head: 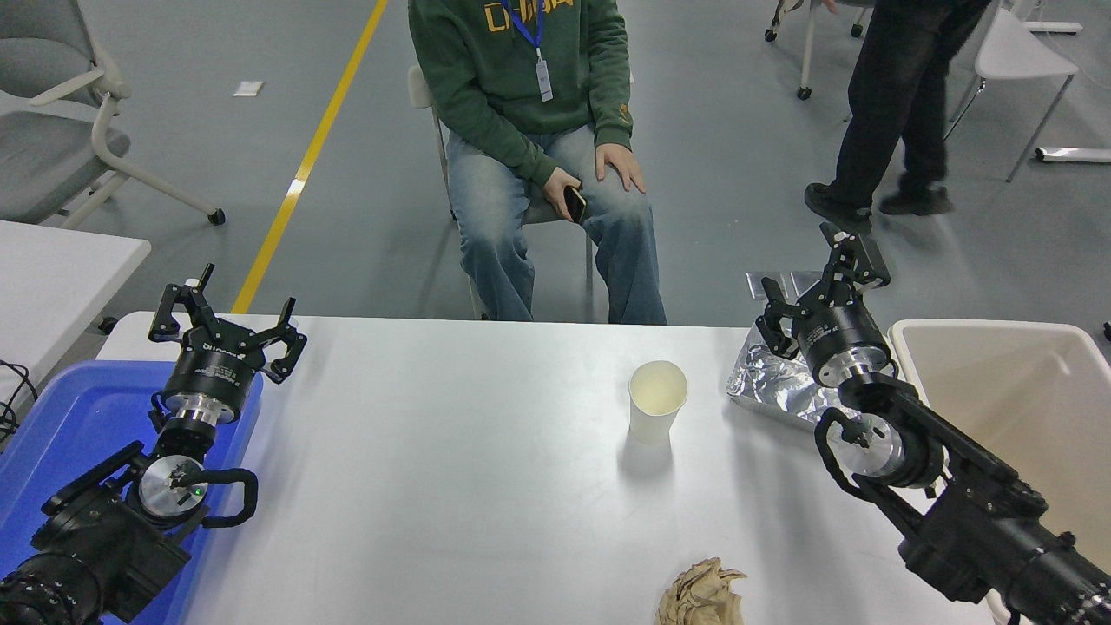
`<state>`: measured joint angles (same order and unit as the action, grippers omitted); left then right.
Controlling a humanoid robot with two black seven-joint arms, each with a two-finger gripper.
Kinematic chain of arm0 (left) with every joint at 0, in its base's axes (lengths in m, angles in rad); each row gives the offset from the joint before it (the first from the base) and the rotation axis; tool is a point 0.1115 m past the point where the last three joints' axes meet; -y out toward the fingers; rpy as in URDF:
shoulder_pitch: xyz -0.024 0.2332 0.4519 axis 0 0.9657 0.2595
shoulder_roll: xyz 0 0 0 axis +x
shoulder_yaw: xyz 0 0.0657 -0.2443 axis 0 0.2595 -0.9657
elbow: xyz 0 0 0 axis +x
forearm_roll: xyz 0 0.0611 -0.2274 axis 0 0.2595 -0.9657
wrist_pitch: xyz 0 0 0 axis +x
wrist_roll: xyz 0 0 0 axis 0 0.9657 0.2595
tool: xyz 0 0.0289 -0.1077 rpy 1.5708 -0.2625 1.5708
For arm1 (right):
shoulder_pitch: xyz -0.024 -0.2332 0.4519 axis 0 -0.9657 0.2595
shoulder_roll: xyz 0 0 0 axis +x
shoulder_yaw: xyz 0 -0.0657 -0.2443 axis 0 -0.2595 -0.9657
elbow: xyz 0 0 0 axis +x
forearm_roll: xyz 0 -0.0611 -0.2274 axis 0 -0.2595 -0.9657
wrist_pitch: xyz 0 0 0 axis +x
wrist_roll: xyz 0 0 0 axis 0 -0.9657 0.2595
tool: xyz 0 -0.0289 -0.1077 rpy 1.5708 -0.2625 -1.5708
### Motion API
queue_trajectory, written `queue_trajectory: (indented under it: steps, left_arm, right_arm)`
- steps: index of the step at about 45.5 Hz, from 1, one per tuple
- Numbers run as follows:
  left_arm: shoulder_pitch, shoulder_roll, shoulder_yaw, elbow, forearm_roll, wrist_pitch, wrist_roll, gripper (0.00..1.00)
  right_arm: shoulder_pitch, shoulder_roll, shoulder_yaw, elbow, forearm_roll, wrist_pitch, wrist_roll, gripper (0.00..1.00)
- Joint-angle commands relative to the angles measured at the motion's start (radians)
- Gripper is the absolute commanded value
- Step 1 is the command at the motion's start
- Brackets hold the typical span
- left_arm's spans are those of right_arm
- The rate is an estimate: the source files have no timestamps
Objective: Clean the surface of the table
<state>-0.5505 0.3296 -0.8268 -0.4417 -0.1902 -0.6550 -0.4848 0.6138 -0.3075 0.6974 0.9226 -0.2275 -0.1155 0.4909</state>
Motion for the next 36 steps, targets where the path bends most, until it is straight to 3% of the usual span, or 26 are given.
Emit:
queue_trajectory:
  steps: [1,10,21,36]
  left_arm:
    - [0.000,0.000,0.000,0.000,0.000,-0.002,0.000,1.00]
    - [0.000,0.000,0.000,0.000,0.000,0.000,0.000,1.00]
    - [0.000,0.000,0.000,-0.002,0.002,-0.002,0.000,1.00]
    - [0.000,0.000,0.000,-0.002,0.002,-0.002,0.000,1.00]
  right_arm:
    - [0.118,-0.117,-0.277,0.030,-0.007,-0.006,-0.014,1.00]
    - [0.317,-0.214,-0.617,0.087,-0.035,-0.012,-0.028,1.00]
    - [0.702,-0.229,-1.186,0.157,-0.038,-0.038,-0.034,1.00]
    - [0.816,-0.088,-1.472,0.166,-0.179,-0.042,-0.043,1.00]
